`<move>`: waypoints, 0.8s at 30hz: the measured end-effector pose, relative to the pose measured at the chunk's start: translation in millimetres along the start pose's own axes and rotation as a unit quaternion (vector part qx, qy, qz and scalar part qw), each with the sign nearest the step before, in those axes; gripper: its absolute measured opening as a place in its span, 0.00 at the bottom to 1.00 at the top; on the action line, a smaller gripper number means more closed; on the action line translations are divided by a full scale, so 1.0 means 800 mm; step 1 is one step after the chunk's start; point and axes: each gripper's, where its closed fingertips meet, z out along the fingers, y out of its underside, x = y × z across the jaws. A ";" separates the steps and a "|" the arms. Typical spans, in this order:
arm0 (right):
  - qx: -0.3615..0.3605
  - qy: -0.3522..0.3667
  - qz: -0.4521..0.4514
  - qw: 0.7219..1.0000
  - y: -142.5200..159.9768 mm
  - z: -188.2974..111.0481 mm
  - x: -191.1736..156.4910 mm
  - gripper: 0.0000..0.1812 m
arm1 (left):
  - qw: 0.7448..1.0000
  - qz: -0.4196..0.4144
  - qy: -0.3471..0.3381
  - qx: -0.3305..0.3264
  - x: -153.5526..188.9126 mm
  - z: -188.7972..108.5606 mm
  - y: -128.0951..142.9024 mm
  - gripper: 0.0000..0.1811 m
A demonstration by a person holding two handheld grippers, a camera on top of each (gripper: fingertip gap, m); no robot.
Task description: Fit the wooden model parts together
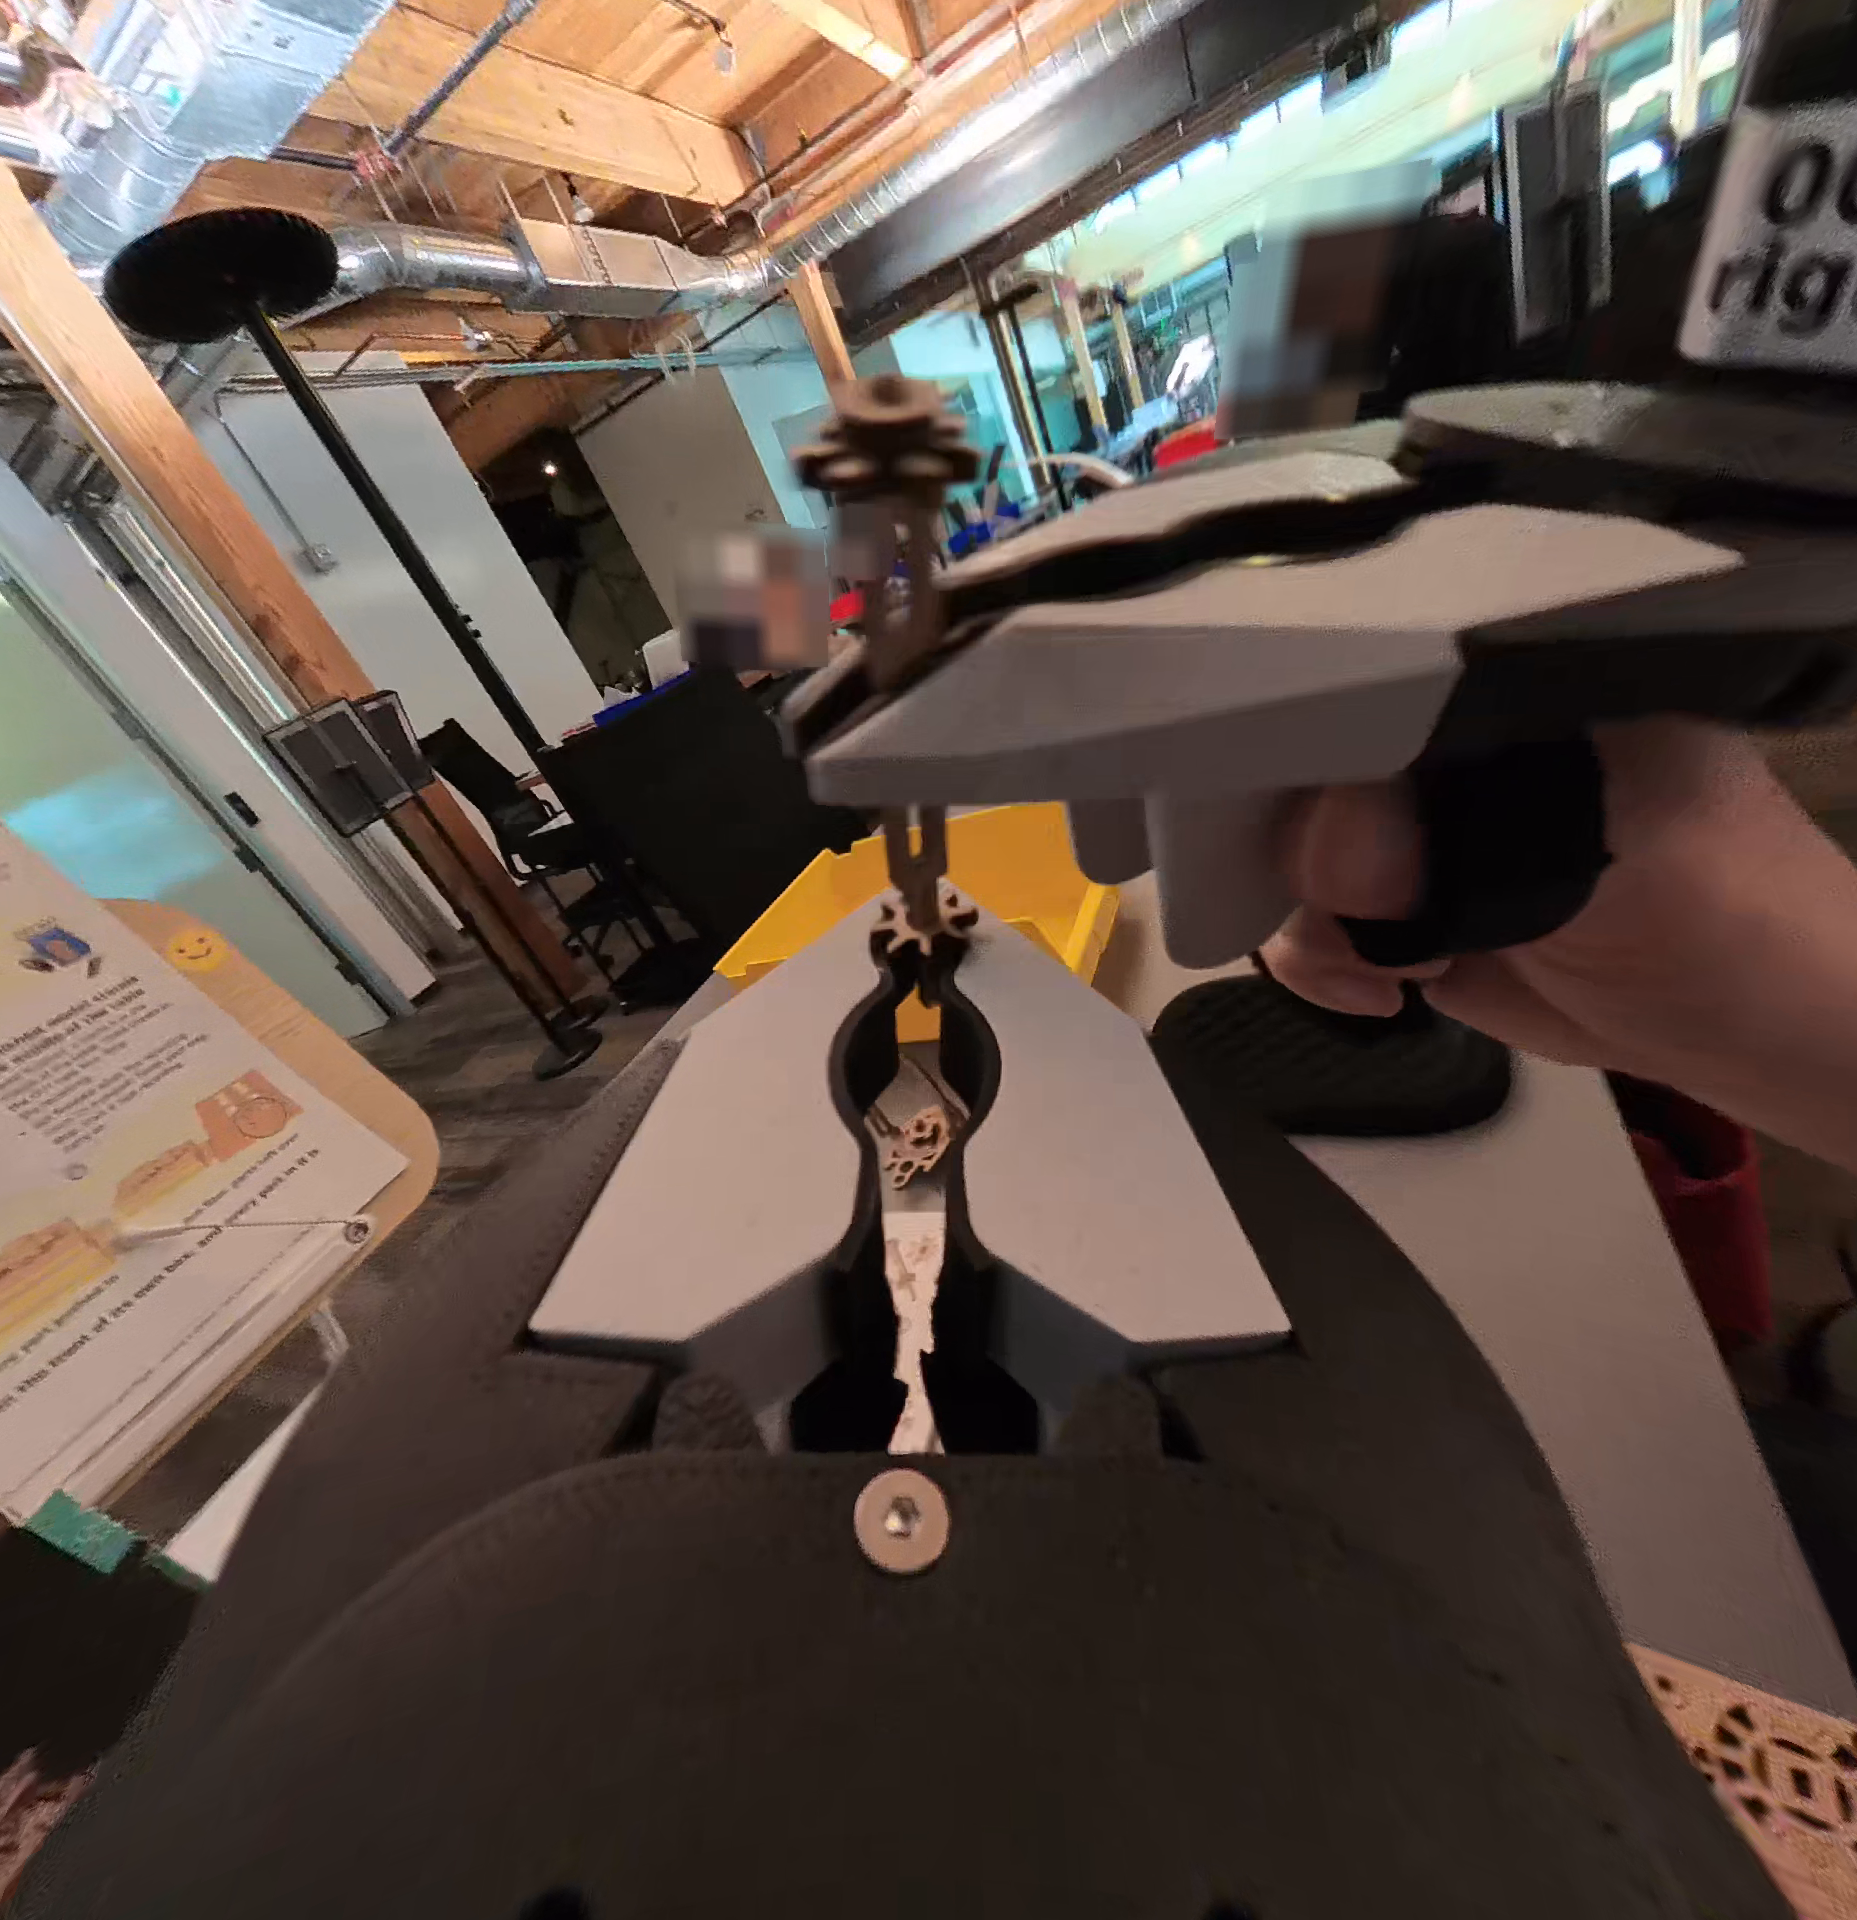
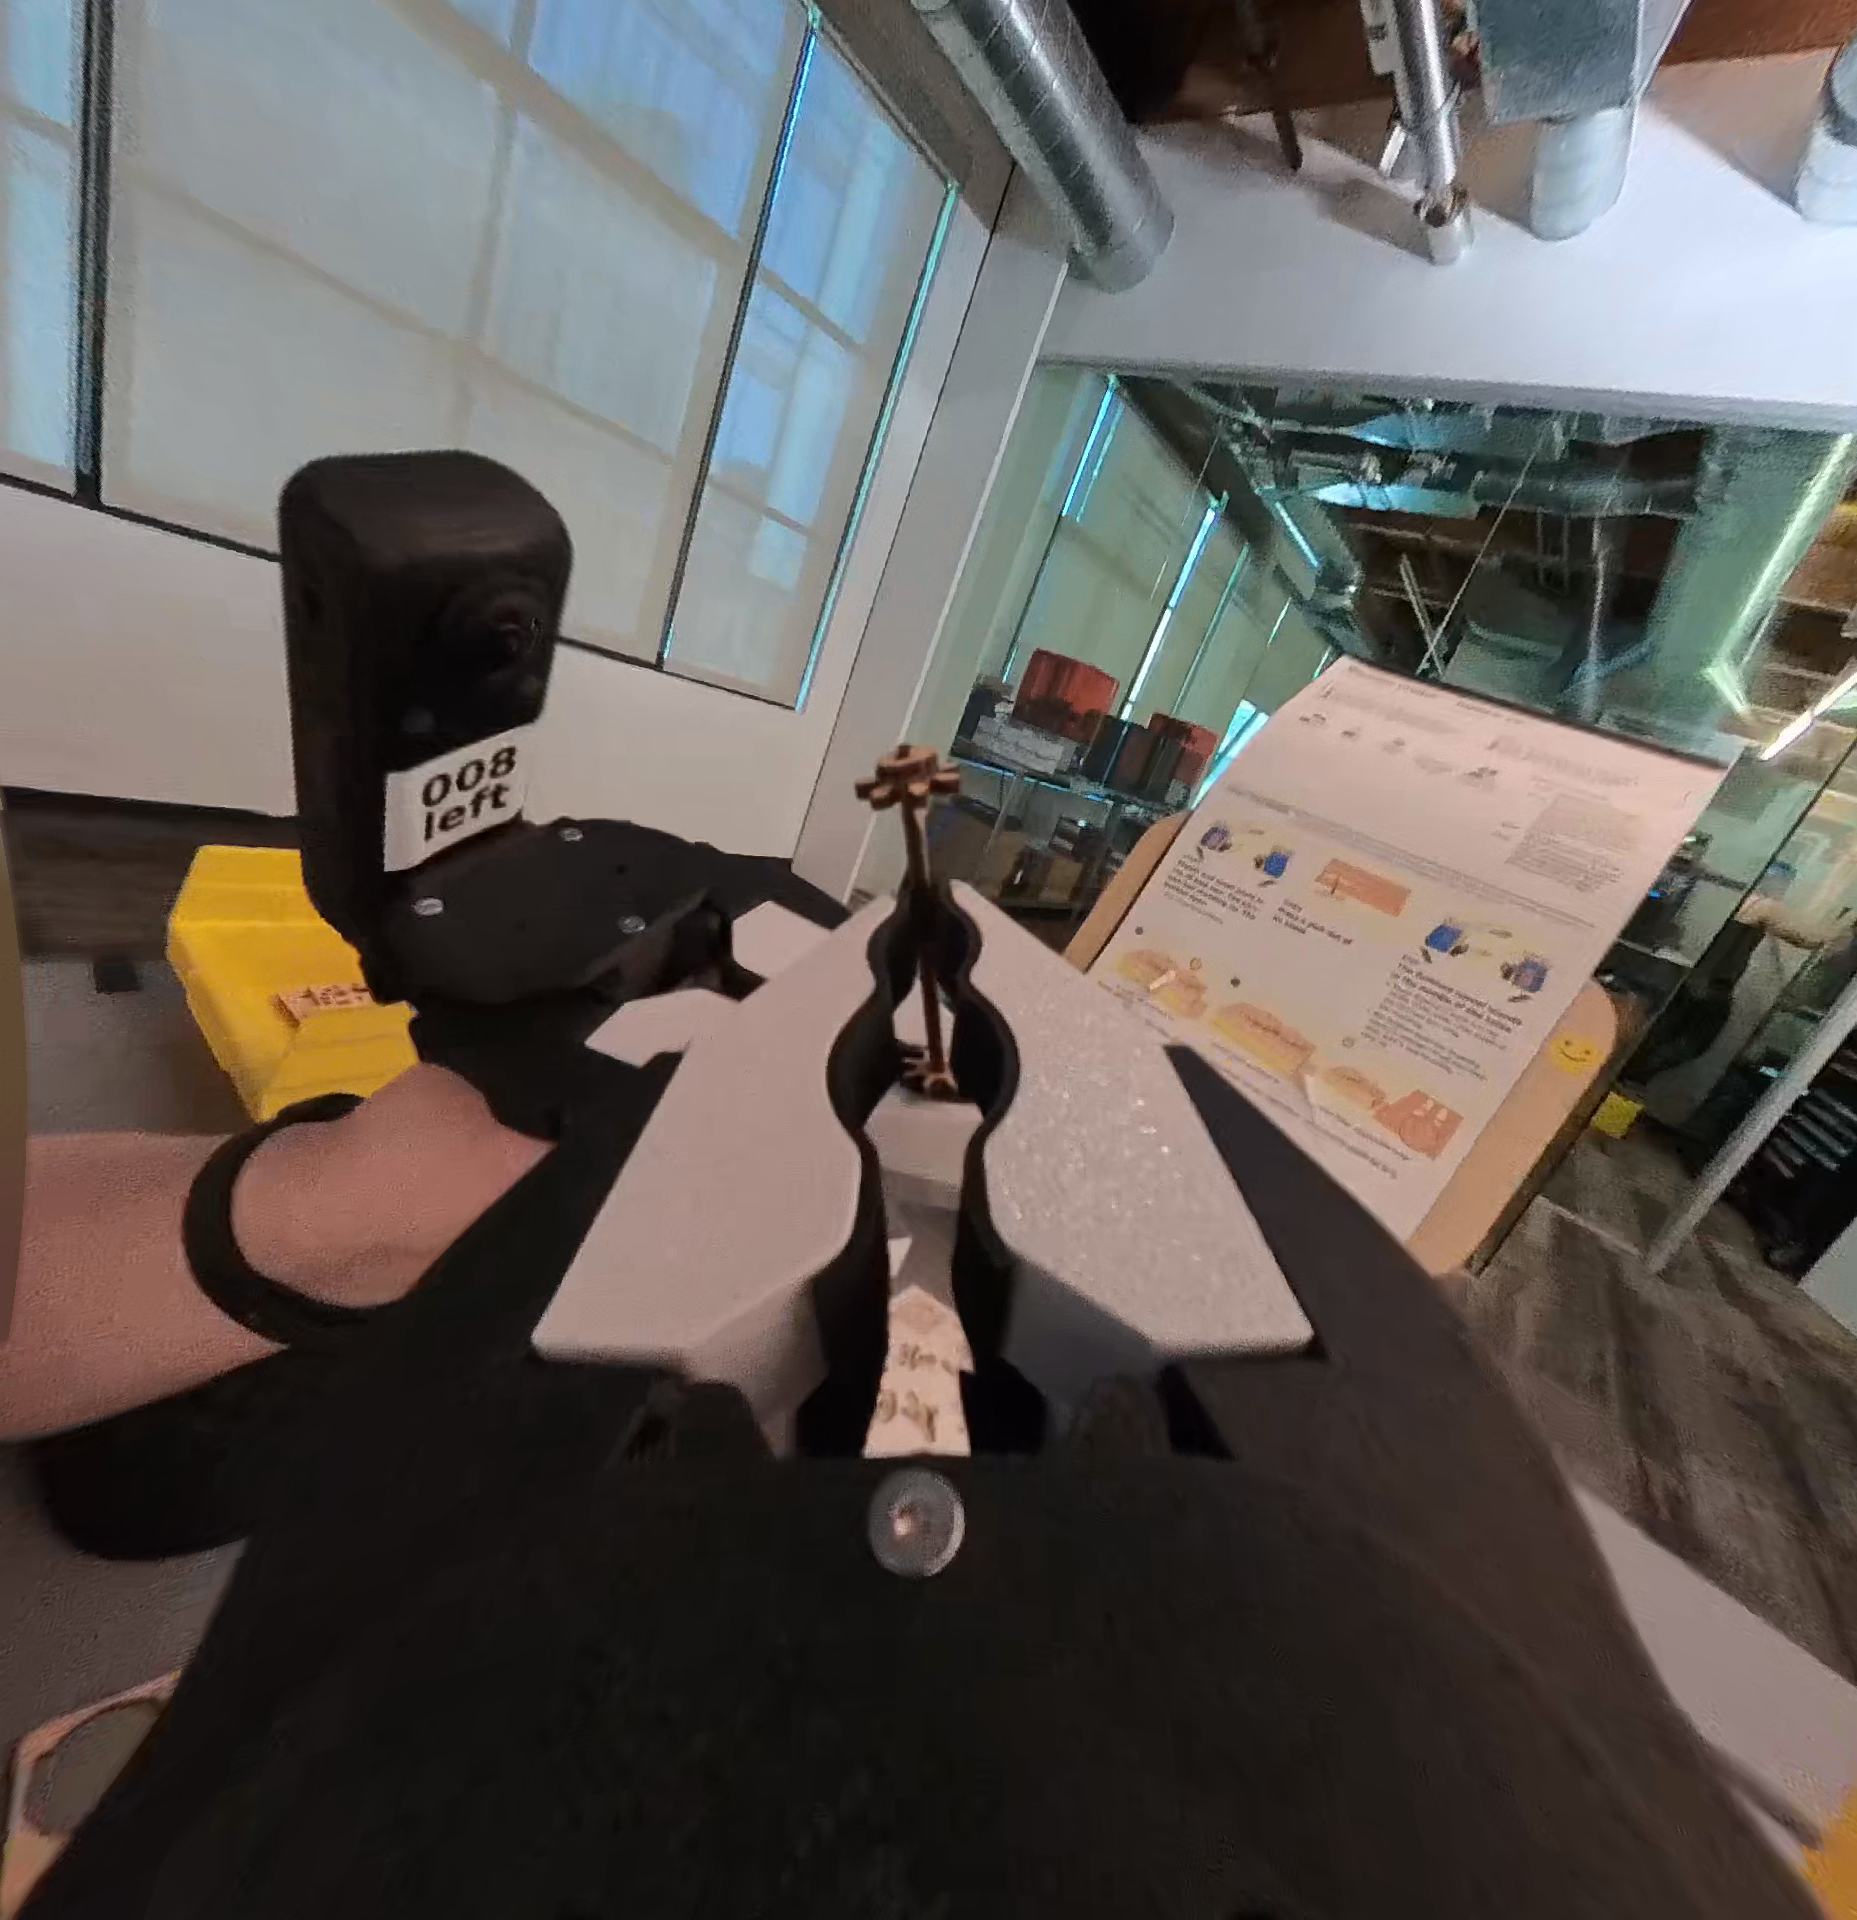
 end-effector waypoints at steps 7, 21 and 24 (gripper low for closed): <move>0.010 -0.015 0.035 0.999 -0.008 -0.005 -0.002 0.00 | 1.000 -0.007 0.001 0.024 0.003 -0.001 -0.008 0.00; 0.015 -0.017 0.031 0.999 -0.008 -0.003 -0.005 0.01 | 0.999 -0.025 0.012 0.028 0.004 -0.007 -0.013 0.00; 0.023 -0.033 0.088 0.995 -0.004 -0.003 0.004 0.00 | 0.998 -0.040 0.023 0.029 0.006 -0.003 -0.009 0.00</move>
